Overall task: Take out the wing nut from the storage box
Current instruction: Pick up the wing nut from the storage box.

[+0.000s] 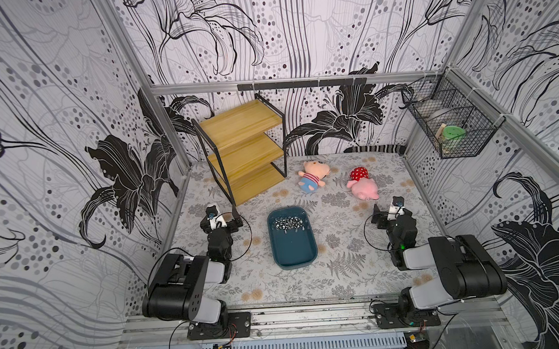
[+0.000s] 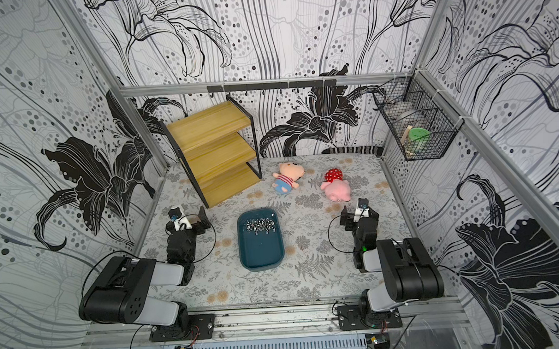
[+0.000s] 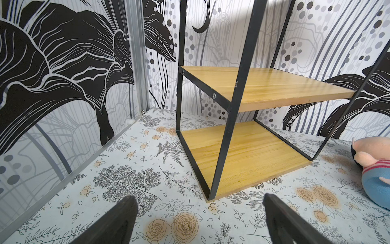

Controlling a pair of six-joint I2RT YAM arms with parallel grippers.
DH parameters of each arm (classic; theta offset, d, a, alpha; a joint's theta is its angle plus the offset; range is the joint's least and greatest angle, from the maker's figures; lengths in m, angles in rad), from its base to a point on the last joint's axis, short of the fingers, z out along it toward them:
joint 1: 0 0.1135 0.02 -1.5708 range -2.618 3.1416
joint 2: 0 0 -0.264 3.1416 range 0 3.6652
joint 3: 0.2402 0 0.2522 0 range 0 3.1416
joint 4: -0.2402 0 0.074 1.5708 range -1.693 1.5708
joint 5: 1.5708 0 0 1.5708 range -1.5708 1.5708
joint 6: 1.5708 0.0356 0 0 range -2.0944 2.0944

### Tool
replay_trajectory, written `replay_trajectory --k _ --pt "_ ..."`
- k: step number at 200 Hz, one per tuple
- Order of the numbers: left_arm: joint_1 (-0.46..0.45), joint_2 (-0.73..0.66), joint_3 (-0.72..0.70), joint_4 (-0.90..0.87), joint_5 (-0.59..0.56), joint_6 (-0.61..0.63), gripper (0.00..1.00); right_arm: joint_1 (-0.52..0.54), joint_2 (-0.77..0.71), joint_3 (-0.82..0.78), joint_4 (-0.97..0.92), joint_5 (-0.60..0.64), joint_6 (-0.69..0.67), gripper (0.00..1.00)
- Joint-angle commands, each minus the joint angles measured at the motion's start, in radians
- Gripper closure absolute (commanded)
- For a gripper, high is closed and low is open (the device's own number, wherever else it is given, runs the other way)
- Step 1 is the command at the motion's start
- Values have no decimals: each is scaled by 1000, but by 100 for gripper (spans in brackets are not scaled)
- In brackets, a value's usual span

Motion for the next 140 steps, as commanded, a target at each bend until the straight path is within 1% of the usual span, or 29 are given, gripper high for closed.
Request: replay_trajectory --k 1,24,36,41,51,62,71,80,89,99,120,130,140 --pt "2 5 13 30 10 -4 2 7 10 17 21 9 -11 4" --pt "2 -9 13 26 9 4 2 7 10 16 28 13 -14 4" --pt "0 -65 39 -59 -24 -2 2 7 10 13 38 27 -18 5" --pt "-7 -101 63 -143 -44 -8 2 12 -4 22 31 38 -24 4" --pt "-23 -176 125 -333 -71 -19 2 20 -79 85 -157 38 -32 4" --pt "-47 -242 187 -485 -113 -12 2 22 -145 190 -404 62 -5 4" --pt "-52 -292 228 -586 -139 -33 2 26 -181 255 -537 47 7 4" --pt "-52 -340 271 -694 -159 -99 2 47 -212 304 -627 36 19 4" --pt "-52 -373 304 -769 -164 -121 2 89 -243 350 -713 39 25 4" --pt "-51 -400 337 -843 -169 -177 2 149 -262 395 -789 43 26 4" --pt "-52 -416 418 -1004 -177 -291 2 277 -237 514 -963 33 54 4" --pt "-52 -408 458 -1068 -136 -296 2 347 -203 582 -1044 19 59 5" --pt "-52 -397 496 -1125 -66 -281 2 429 -162 654 -1128 20 59 4"
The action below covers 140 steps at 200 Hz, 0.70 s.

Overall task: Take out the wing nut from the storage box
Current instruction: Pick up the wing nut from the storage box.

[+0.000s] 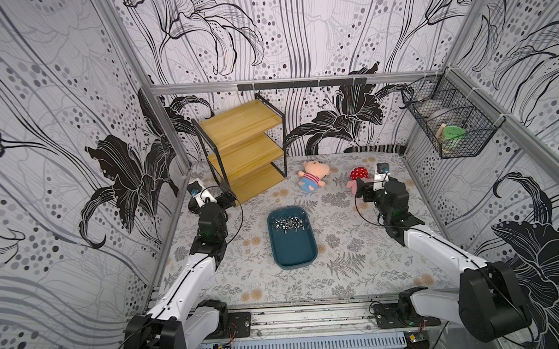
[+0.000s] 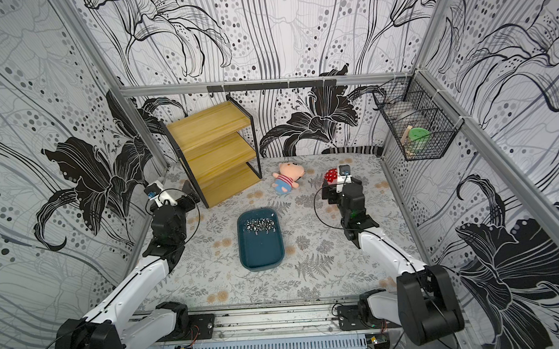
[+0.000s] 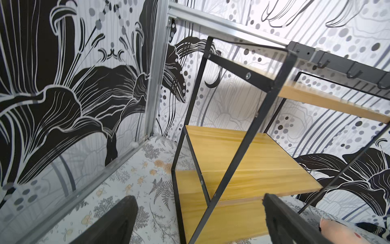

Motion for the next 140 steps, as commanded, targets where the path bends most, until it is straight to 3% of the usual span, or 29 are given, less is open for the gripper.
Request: replay_trajectory --k 1,34,95,140 --pt "-2 21 79 -270 80 -72 2 144 76 123 -331 -14 29 4" --pt "-19 57 186 -486 199 -120 2 332 211 357 -579 -76 62 1" --pt "-180 91 236 -774 62 -213 3 516 403 592 -807 -206 140 10" --pt "-186 125 179 -790 68 -285 3 574 548 662 -789 -236 184 22"
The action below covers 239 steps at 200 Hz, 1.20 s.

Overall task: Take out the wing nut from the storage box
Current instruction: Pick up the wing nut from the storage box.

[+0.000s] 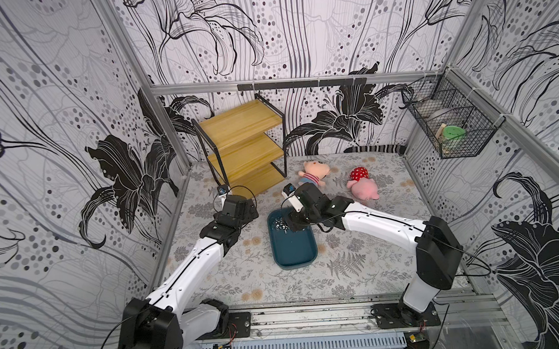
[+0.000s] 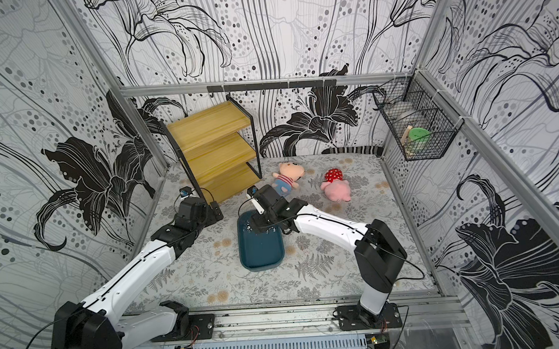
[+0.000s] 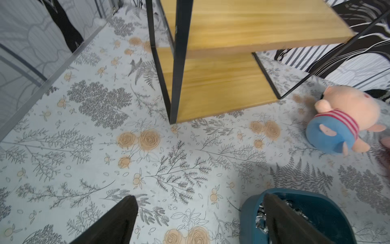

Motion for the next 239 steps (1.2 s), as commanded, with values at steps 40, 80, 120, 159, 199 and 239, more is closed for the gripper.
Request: replay_trajectory --k 40,80,120,159,199,239 --pt "2 42 -34 -26 17 -91 2 26 150 81 -14 -31 54 32" --pt "2 45 -36 -15 15 -103 2 26 239 159 -20 -22 41 45" --pt "13 41 -29 -40 -5 -112 2 25 301 203 6 -17 51 57" --pt "42 2 -33 -51 7 -109 2 26 356 251 -2 -14 49 65" --pt "51 -10 -30 -60 10 -107 2 26 384 256 -15 1 50 72" --pt "57 -3 -24 -57 15 -103 2 25 392 249 -11 -9 58 79"
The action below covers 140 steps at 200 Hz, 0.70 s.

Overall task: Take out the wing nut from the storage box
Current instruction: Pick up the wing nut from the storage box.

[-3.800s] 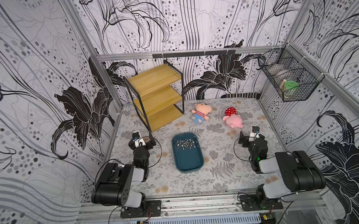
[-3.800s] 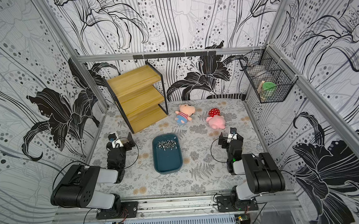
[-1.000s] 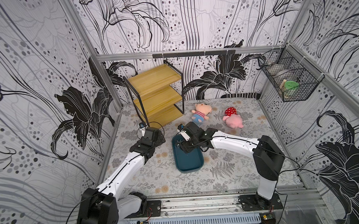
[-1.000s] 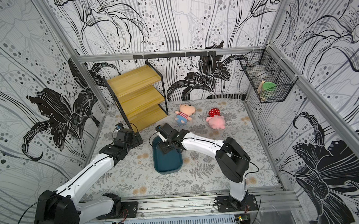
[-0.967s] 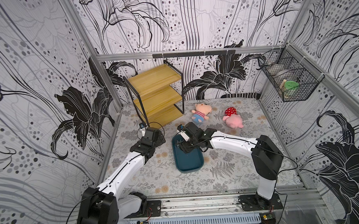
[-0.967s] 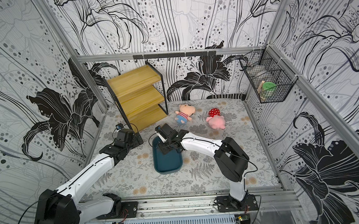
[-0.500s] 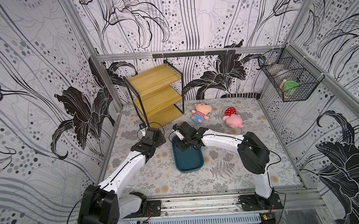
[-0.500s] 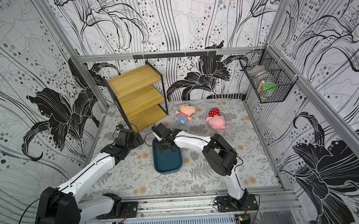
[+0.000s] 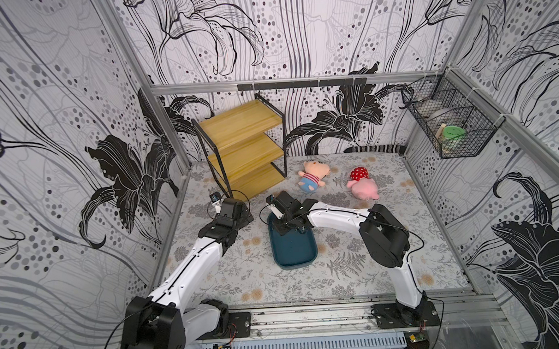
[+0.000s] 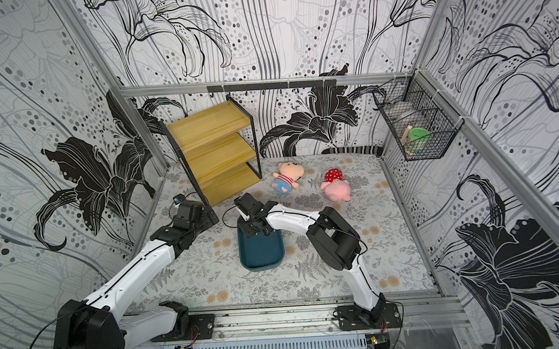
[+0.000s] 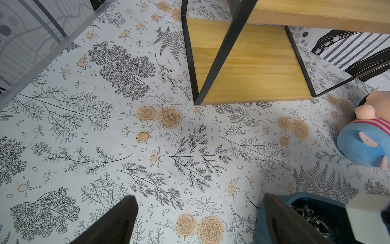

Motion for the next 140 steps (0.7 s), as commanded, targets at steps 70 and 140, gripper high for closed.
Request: replay_trajectory --k 70,140 --pt "9 -7 3 -1 2 2 2 1 49 15 -19 26 22 80" --pt "10 -9 21 0 11 5 2 0 35 25 -24 61 30 71"
